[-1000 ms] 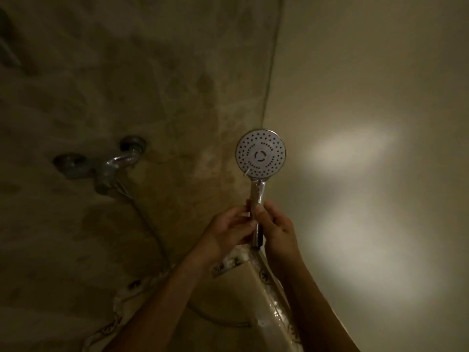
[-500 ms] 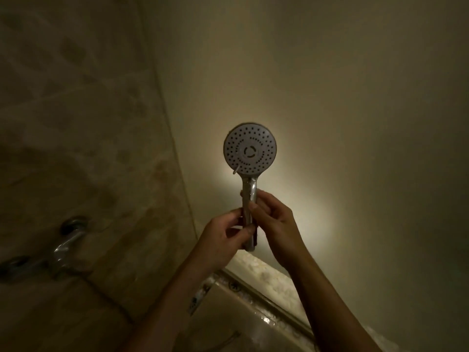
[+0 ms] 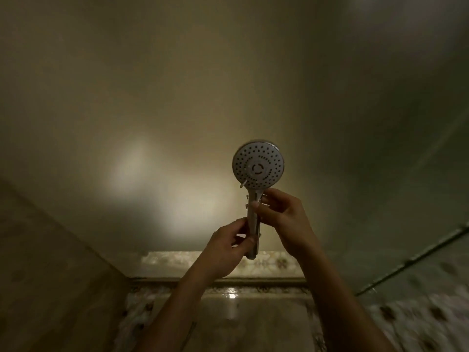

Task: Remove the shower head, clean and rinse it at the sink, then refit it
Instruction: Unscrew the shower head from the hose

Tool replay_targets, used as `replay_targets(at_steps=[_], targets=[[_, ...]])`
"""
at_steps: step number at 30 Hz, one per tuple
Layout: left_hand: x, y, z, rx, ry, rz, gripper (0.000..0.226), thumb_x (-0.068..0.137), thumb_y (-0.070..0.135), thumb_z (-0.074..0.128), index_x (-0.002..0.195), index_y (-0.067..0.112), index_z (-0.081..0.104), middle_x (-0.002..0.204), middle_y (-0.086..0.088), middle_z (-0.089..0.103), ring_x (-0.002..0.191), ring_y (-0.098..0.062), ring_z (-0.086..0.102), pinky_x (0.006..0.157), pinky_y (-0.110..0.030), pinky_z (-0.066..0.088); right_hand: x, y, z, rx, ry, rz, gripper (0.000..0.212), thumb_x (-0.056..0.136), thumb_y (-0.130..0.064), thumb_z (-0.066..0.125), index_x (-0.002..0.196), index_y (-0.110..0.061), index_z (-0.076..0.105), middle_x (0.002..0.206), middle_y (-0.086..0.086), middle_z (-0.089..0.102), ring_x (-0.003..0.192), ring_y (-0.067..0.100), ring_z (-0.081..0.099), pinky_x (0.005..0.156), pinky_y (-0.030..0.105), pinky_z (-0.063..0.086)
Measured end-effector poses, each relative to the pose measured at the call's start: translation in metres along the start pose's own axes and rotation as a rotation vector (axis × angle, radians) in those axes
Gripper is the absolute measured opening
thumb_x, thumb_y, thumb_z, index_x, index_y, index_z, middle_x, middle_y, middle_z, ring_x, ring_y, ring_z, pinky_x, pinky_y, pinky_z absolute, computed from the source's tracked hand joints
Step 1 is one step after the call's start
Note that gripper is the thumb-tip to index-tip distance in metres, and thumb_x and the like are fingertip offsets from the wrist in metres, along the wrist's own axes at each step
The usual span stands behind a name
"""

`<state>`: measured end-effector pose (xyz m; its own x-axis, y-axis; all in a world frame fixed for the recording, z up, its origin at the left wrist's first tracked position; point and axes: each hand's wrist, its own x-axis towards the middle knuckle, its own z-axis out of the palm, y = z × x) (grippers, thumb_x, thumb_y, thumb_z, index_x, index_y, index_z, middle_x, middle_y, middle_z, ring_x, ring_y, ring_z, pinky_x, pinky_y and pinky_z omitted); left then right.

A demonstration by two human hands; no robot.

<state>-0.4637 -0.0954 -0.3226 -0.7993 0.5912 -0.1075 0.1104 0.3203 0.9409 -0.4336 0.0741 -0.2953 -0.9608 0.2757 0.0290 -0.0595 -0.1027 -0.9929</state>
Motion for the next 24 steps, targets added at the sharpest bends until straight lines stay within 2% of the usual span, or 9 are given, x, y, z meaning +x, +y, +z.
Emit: replay_targets(at_steps=[4,7,11,15,17,20,24], targets=[[0.021,0.016,0.095,-0.028,-0.163,0.034,0.020,0.099,0.020,0.061,0.115,0.030,0.066,0.104,-0.001,0.072,0.087,-0.021,0.074,0.083,-0.051,0.062,-0.045,0.004,-0.097,-0.030,0.162,0.017,0.029,0.092,0.003,0.070,0.117,-0.009,0.075,0.114,0.009,0.078,0.110,0.033,0.073,0.086,0.039,0.064],[0.035,0.029,0.163,-0.019,-0.272,0.057,0.025,0.096,0.019,0.062,0.118,0.030,0.065,0.104,0.002,0.072,0.084,-0.017,0.074,0.082,-0.052,0.062,-0.080,0.004,-0.163,-0.018,0.290,0.027,0.029,0.091,0.004,0.070,0.117,-0.008,0.074,0.116,0.012,0.077,0.108,0.034,0.073,0.087,0.037,0.064],[0.048,0.051,0.252,-0.053,-0.399,0.069,0.027,0.093,0.025,0.065,0.114,0.041,0.066,0.104,0.005,0.071,0.082,-0.014,0.073,0.082,-0.054,0.062,-0.124,0.001,-0.242,-0.014,0.451,0.034,0.030,0.091,0.002,0.071,0.118,-0.010,0.073,0.112,0.002,0.078,0.100,0.017,0.076,0.080,0.028,0.060],[0.056,0.073,0.338,-0.045,-0.517,0.087,0.028,0.097,0.017,0.065,0.124,0.023,0.066,0.108,-0.002,0.074,0.086,-0.017,0.074,0.082,-0.044,0.062,-0.166,-0.002,-0.313,0.016,0.608,0.022,0.029,0.091,0.004,0.070,0.117,-0.010,0.074,0.108,0.002,0.078,0.090,0.008,0.073,0.073,0.023,0.059],[0.057,0.084,0.377,-0.028,-0.580,0.106,0.027,0.097,0.016,0.065,0.124,0.020,0.067,0.107,-0.003,0.074,0.089,-0.016,0.074,0.078,-0.037,0.061,-0.188,-0.003,-0.346,0.033,0.690,0.021,0.030,0.091,0.002,0.070,0.116,-0.013,0.075,0.110,0.002,0.079,0.095,0.011,0.074,0.076,0.026,0.062],[0.060,0.097,0.434,-0.002,-0.681,0.131,0.028,0.097,0.013,0.065,0.125,0.016,0.066,0.106,-0.008,0.074,0.089,-0.013,0.073,0.076,-0.029,0.062,-0.222,-0.003,-0.392,0.047,0.790,0.021,0.027,0.091,0.002,0.071,0.111,-0.016,0.076,0.109,0.001,0.079,0.101,0.018,0.074,0.088,0.039,0.063],[0.057,0.112,0.508,0.052,-0.799,0.185,0.028,0.096,0.018,0.066,0.124,0.016,0.066,0.112,-0.007,0.073,0.101,-0.016,0.071,0.087,-0.028,0.059,-0.268,-0.003,-0.446,0.044,0.922,0.019,0.027,0.091,0.001,0.071,0.109,-0.018,0.076,0.110,-0.001,0.080,0.107,0.022,0.075,0.093,0.045,0.062]])
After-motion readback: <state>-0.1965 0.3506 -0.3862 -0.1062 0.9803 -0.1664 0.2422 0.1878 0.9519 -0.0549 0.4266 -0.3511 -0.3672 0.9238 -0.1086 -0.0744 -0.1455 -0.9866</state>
